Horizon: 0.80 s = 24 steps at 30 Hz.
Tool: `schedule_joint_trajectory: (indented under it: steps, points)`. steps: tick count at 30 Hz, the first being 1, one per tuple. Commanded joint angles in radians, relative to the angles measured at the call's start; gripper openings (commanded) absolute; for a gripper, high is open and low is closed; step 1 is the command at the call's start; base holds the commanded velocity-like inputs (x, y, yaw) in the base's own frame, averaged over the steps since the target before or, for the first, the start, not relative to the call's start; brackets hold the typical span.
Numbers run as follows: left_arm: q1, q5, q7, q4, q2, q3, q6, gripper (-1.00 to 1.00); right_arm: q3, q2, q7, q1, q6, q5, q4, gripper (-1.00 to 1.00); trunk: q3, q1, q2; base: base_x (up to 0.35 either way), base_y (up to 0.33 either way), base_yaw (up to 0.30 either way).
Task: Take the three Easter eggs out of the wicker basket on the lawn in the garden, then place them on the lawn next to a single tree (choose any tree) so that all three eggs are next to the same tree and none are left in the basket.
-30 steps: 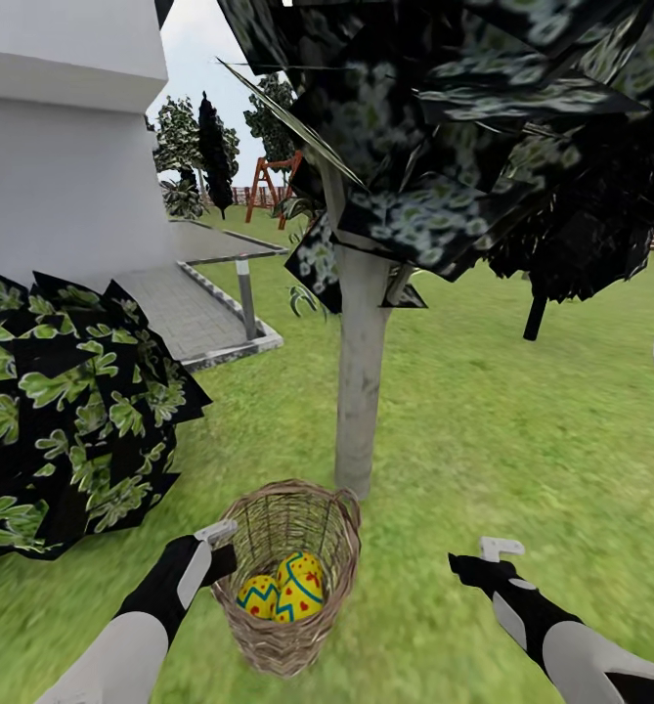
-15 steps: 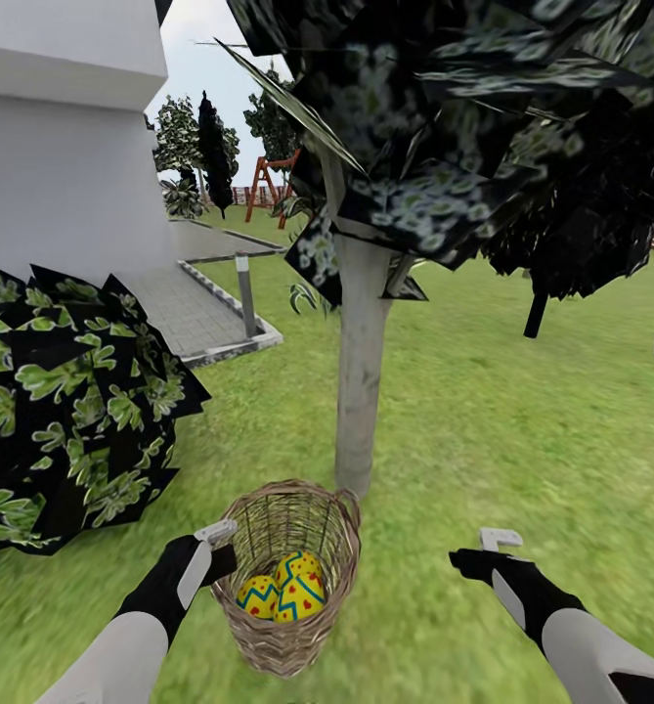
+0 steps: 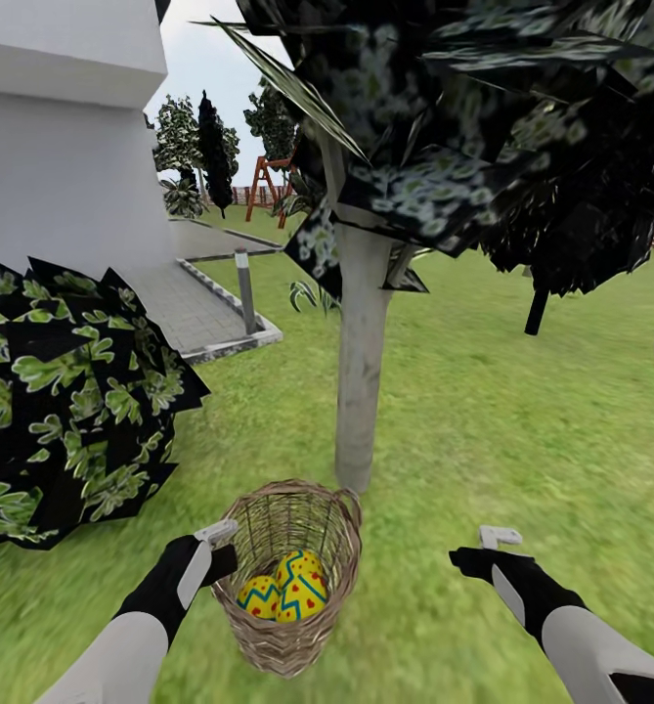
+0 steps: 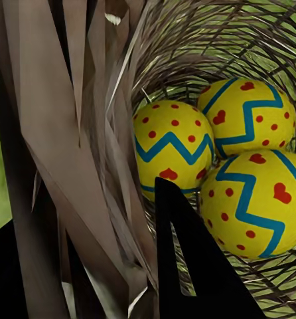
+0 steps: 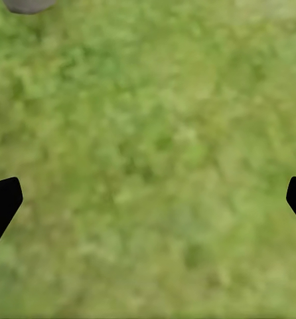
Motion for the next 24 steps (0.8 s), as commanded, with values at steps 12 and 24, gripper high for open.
schedule_joint_trajectory:
  steps: [12, 24]
  points:
    - [-0.001, 0.016, -0.027, -0.001, -0.001, 0.006, 0.002, -1.00, -0.011, 0.000, 0.011, 0.000, 0.006, -0.004, -0.003, 1.00, -0.039, 0.046, -0.085, 0.000, 0.000, 0.000]
    - [-0.001, 0.015, -0.027, -0.002, -0.001, 0.005, 0.001, -1.00, -0.012, 0.002, 0.013, 0.000, 0.004, -0.005, -0.001, 1.00, -0.070, 0.084, -0.155, 0.000, 0.000, 0.000]
